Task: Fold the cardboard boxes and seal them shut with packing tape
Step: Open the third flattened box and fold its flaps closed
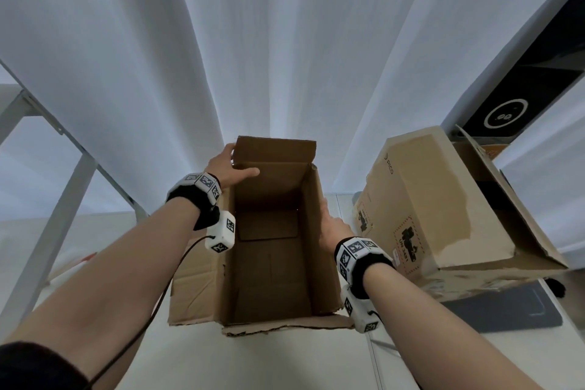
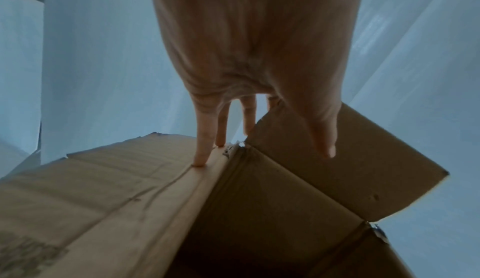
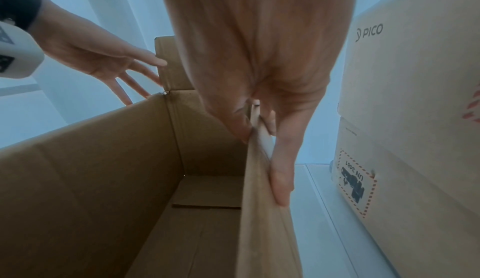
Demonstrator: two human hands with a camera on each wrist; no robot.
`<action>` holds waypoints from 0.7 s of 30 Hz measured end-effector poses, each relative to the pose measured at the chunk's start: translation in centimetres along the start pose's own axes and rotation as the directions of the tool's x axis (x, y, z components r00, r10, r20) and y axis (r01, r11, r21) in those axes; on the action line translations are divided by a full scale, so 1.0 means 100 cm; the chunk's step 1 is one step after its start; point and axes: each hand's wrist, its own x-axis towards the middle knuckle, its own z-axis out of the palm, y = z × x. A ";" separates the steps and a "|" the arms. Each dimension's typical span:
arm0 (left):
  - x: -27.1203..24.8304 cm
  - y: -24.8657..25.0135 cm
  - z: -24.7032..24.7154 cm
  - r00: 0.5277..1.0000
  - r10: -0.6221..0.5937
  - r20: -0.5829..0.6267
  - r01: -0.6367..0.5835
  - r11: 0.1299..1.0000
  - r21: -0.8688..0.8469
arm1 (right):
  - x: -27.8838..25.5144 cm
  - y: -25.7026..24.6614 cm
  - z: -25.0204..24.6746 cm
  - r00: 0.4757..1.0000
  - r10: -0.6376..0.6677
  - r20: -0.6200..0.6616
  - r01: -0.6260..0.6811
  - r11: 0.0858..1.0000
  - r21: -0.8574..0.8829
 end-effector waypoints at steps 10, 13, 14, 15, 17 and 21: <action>-0.007 -0.032 0.004 0.971 0.048 0.233 -0.166 0.840 0.517 | -0.005 0.000 -0.004 0.999 -0.003 0.034 0.001 0.999 0.038; -0.011 -0.034 0.014 0.968 0.049 0.248 -0.198 0.756 0.623 | -0.007 0.000 -0.004 0.999 0.007 0.038 -0.009 0.999 0.054; -0.014 -0.035 0.017 0.967 0.043 0.252 -0.197 0.753 0.628 | -0.009 0.000 -0.004 0.999 0.011 0.038 -0.013 0.998 0.062; -0.016 -0.036 0.019 0.967 0.042 0.252 -0.196 0.756 0.625 | -0.010 -0.001 -0.005 0.999 0.012 0.031 -0.014 0.998 0.067; -0.019 -0.037 0.021 0.965 0.037 0.259 -0.193 0.770 0.608 | -0.013 -0.002 -0.006 1.000 0.004 0.013 -0.005 0.998 0.060; -0.019 -0.038 0.028 0.957 -0.011 0.288 -0.162 0.806 0.569 | -0.015 -0.002 -0.005 1.000 -0.006 -0.014 0.007 0.999 0.044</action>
